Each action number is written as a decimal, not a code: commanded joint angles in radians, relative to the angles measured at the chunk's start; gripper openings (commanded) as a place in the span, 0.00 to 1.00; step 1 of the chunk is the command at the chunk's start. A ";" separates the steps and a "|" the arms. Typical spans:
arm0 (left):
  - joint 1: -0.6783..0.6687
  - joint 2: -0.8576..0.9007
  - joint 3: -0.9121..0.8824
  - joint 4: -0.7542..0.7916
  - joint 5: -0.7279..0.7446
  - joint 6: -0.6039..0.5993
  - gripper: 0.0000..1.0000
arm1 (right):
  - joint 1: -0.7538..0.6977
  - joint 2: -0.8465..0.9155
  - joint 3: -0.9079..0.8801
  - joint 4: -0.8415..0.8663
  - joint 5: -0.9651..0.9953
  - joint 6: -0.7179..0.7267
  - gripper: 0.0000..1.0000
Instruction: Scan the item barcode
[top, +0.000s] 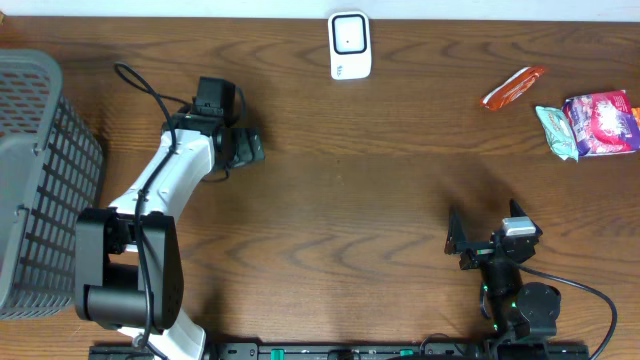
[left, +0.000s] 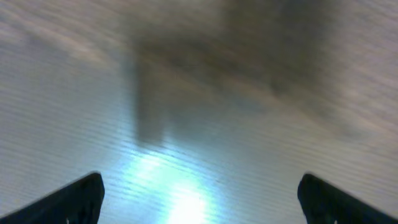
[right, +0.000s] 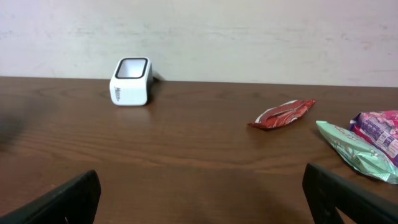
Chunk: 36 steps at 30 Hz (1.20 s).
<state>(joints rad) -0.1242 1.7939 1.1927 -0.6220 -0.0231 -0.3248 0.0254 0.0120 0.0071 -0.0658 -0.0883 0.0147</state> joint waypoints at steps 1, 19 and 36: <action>0.006 0.009 -0.039 -0.040 -0.108 0.043 0.99 | -0.005 -0.007 -0.002 -0.005 0.011 0.014 0.99; 0.006 -0.290 -0.473 0.413 -0.098 0.044 0.99 | -0.005 -0.007 -0.002 -0.005 0.011 0.014 0.99; 0.006 -1.014 -1.098 0.878 -0.098 0.093 0.99 | -0.005 -0.007 -0.002 -0.005 0.011 0.014 0.99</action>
<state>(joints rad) -0.1242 0.8398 0.1452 0.2234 -0.1116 -0.2535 0.0254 0.0116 0.0071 -0.0662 -0.0849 0.0151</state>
